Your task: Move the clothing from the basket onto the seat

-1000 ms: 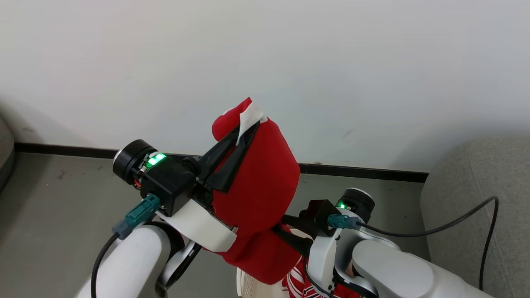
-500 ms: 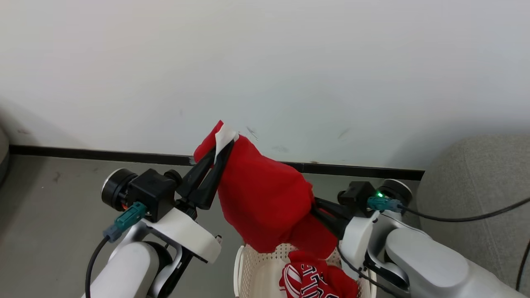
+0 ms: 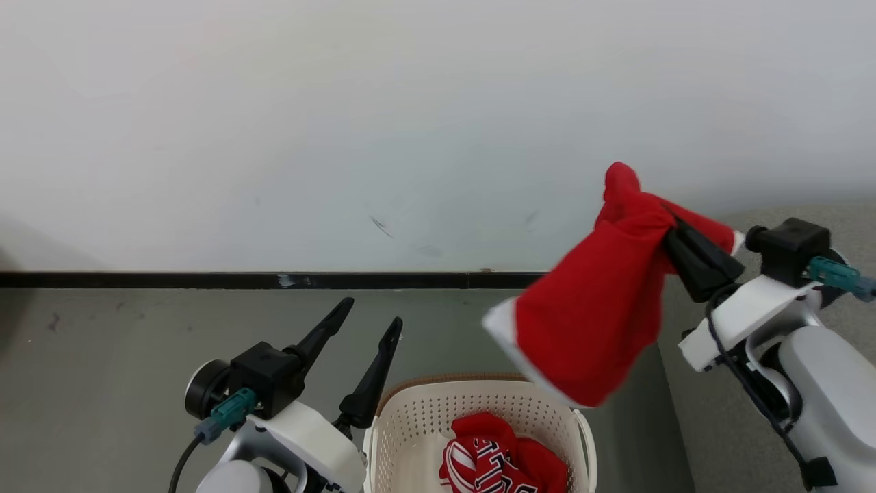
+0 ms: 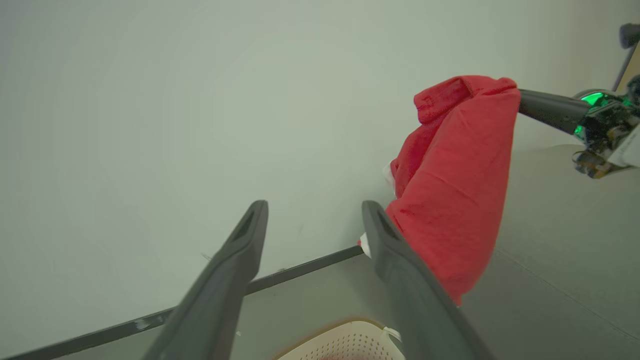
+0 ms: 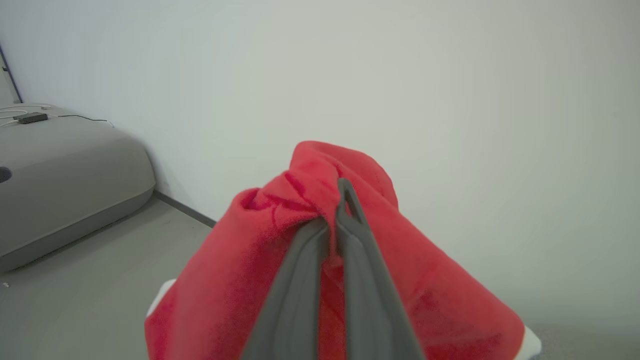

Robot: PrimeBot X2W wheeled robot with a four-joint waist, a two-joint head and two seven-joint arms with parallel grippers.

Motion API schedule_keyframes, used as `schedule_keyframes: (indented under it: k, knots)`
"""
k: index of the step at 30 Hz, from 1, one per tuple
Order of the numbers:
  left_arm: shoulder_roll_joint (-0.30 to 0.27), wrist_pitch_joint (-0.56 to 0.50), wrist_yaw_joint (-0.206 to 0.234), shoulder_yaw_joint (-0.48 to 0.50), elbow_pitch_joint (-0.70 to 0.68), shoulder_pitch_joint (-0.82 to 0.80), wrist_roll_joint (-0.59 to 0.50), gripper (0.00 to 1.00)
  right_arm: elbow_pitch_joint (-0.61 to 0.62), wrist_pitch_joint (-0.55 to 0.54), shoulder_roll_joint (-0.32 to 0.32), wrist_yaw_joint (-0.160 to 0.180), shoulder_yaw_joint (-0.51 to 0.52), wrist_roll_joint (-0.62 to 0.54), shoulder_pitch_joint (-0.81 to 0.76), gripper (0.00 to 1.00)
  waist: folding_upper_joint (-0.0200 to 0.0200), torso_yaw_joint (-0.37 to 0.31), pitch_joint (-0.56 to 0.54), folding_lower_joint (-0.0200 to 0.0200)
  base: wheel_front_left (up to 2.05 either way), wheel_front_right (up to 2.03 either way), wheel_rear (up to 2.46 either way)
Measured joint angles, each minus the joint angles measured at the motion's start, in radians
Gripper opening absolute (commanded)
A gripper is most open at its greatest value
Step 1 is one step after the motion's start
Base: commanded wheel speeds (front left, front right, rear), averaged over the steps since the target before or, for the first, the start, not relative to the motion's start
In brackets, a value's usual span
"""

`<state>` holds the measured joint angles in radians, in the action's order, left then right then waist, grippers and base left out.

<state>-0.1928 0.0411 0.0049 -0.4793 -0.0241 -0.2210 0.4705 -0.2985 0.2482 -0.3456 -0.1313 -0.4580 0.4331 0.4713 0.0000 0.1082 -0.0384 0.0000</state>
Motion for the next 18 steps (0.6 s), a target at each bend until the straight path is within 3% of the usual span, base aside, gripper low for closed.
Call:
schedule_keyframes:
  k: [11, 18]
  knots:
    - [0.038, 0.031, -0.046, -0.082, 0.020, 0.014, 0.014, 1.00, 0.105, 0.003, -0.020, 0.000, 0.305, -0.128, -0.163, 0.00, 0.0000, -0.074, -0.004, 0.0000, 0.00, 0.00, 0.00]
    - [0.070, 0.032, -0.070, -0.126, 0.047, 0.023, 0.015, 1.00, 0.174, 0.004, 0.036, 0.000, 0.453, -0.183, -0.307, 0.00, 0.0000, -0.129, -0.007, 0.0000, 0.00, 0.00, 0.00]
